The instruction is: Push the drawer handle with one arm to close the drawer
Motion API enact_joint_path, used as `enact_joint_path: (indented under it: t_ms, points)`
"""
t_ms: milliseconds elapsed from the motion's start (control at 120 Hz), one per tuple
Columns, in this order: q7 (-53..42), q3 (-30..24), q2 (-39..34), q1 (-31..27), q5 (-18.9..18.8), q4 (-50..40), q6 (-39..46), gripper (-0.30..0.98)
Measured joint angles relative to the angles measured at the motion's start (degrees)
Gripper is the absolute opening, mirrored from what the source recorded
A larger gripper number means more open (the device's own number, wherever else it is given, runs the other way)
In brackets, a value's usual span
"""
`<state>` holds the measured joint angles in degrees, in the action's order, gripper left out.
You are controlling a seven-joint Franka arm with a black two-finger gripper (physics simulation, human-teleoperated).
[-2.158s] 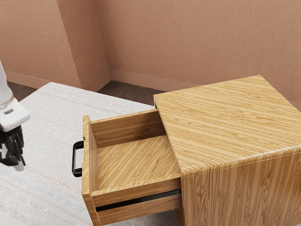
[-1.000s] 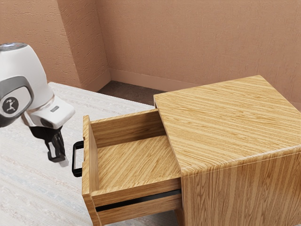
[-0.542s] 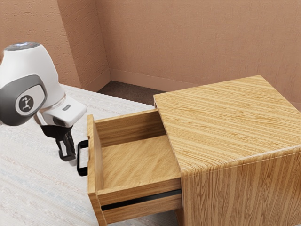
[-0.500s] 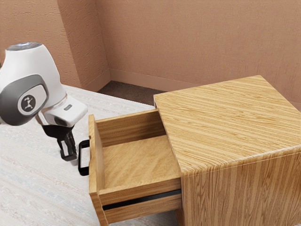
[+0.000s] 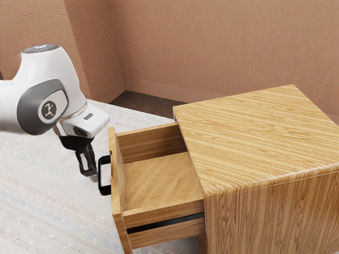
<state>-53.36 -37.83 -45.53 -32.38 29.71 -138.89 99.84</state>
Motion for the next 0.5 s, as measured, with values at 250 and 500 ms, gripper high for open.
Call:
enact_joint_path:
  t_ms: [250, 500]
  points:
    - [-1.27, -3.63, 1.21, -1.46, 1.43, 2.74, -0.1, -0.1]
    - [-2.48, -8.89, 1.49, -4.88, 4.12, 5.47, -0.2, -0.1]
